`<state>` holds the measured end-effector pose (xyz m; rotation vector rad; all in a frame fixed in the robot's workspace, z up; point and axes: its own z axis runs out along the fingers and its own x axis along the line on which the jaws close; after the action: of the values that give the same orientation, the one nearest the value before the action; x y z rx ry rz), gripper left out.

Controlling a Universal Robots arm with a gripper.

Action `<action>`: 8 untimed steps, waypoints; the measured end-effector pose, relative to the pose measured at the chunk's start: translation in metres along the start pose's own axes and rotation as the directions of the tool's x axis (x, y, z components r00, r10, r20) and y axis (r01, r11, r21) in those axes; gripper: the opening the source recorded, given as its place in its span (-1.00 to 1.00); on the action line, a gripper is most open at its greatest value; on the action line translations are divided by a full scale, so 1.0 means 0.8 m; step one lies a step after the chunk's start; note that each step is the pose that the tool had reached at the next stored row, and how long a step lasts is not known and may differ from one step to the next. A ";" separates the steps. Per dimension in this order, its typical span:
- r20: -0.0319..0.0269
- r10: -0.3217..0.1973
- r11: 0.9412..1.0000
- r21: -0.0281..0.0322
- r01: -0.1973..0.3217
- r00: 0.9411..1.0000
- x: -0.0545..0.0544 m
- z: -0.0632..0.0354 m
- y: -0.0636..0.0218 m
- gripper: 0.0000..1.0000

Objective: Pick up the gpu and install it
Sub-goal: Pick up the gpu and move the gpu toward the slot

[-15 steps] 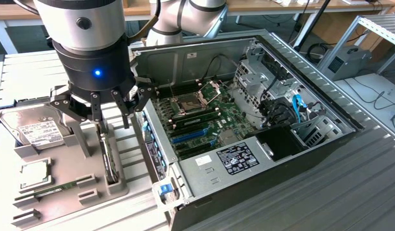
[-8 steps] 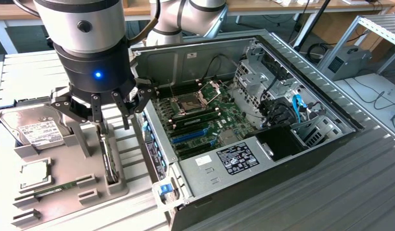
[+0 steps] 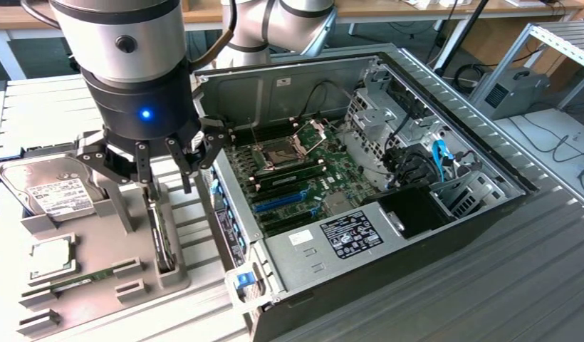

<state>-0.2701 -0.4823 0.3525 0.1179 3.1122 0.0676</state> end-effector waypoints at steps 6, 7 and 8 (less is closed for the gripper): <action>0.000 0.000 1.000 0.000 0.000 1.000 0.000 0.003 0.000 -0.16; 0.000 0.000 1.000 0.000 0.000 1.000 0.000 0.003 0.000 -0.16; 0.000 0.000 1.000 0.000 0.000 1.000 0.000 0.004 0.000 -0.16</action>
<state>-0.2701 -0.4823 0.3496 0.1179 3.1122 0.0676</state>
